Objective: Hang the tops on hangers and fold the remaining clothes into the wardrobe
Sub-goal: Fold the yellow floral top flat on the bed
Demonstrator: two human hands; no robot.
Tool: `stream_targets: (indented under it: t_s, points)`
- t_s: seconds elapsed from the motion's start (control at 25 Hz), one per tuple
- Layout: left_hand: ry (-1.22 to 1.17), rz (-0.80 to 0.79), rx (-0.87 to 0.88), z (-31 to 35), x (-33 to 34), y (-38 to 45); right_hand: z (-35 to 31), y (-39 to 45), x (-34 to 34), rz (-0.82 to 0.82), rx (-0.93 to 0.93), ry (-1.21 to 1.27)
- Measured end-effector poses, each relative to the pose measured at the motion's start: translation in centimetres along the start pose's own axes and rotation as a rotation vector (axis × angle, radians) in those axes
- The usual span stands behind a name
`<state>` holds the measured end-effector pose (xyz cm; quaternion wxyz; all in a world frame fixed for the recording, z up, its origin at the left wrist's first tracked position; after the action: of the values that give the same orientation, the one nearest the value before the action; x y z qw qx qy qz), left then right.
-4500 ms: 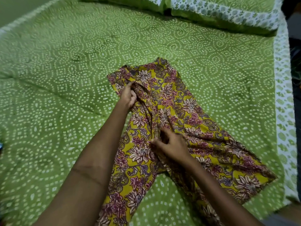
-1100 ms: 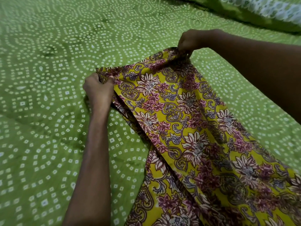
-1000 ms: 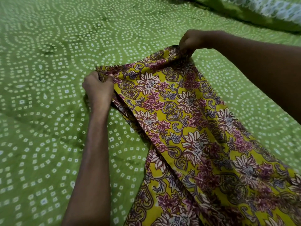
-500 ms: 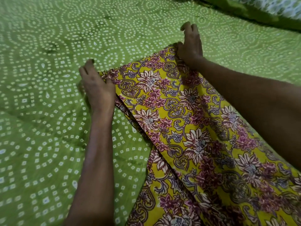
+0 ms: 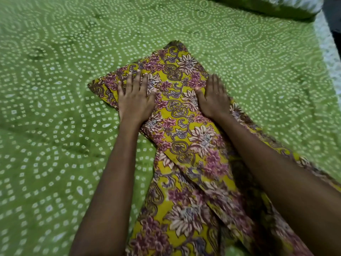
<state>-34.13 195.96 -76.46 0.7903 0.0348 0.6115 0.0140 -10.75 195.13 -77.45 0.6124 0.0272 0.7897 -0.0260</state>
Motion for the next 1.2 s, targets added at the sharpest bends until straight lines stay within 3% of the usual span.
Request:
stream_targets:
  t_s: [0.2,0.36,0.48,0.68,0.88,1.04,1.2]
  points:
    - [0.032,-0.055,-0.003,0.6,-0.4,-1.1,6.2,-8.8,-0.1,-0.163,-0.105,-0.032]
    - [0.098,-0.270,-0.143,2.3,-1.1,-2.6,12.1,-14.2,-1.5,-0.237,-0.009,-0.074]
    - [0.046,-0.397,-0.155,8.3,-1.0,-7.5,13.5,-16.8,-2.2,-0.260,-0.004,-0.083]
    - [-0.049,-0.293,-0.073,16.4,1.3,-16.6,15.0,-21.5,-4.0,-0.111,-0.045,-0.150]
    - [0.022,-0.293,0.132,21.3,2.5,-25.7,19.8,-24.5,-6.6,-0.073,0.015,-0.053]
    - [0.113,-0.354,0.423,24.7,3.2,-32.5,25.1,-25.9,-10.1,0.070,0.127,0.151]
    - [0.090,-0.373,0.622,27.9,3.0,-37.7,27.8,-27.6,-10.8,-0.094,0.158,0.411]
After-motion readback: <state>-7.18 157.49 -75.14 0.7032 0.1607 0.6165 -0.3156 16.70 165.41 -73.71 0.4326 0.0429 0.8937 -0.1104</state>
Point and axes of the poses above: each hand's wrist, its own y-axis towards the middle knuckle, its own x-axis out of the palm, z = x × y, the point moved 8 cm from there along y, towards the middle knuckle, and after that the axes turned 5 degrees about -x, right-handed, at the moved point
